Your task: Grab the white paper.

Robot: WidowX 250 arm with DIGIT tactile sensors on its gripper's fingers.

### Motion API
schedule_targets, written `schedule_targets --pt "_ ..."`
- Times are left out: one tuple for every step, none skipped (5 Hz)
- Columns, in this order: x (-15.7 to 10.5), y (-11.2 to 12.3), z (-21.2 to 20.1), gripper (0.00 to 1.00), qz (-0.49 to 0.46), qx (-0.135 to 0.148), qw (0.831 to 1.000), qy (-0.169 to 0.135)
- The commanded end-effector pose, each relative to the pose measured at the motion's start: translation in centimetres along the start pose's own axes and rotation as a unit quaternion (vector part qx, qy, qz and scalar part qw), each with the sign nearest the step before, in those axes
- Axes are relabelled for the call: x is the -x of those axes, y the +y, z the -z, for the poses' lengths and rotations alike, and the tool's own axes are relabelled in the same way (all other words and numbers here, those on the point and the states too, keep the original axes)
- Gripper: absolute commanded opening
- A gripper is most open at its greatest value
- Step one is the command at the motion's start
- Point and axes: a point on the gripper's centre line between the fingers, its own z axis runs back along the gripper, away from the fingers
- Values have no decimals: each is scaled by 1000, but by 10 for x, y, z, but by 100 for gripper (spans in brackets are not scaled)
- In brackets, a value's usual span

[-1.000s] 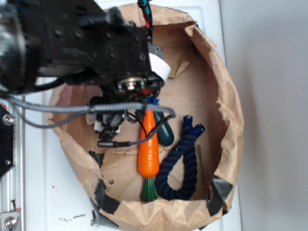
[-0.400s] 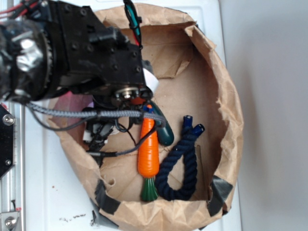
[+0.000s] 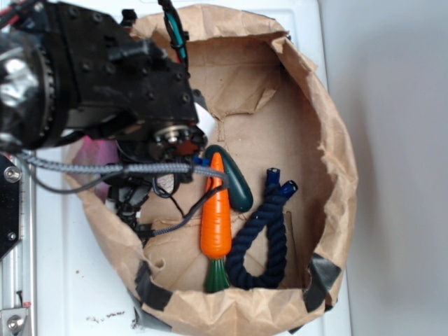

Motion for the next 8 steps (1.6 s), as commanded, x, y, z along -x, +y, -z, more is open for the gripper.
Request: schedule_targets --pt "-17 4 -16 100 -9 -7 999 -34" --pt "-24 5 -15 100 -42 -5 999 -26" --pt "-24 5 -15 100 -42 -5 999 -26" --pt "-24 5 -15 100 -42 -5 999 -26" --pt "-24 5 -15 100 -42 -5 999 -26" --pt "-32 6 -4 100 -41 -24 998 -37" --pt "-40 4 10 100 -41 -40 998 -27" --pt "-39 1 9 99 -35 -48 997 -40"
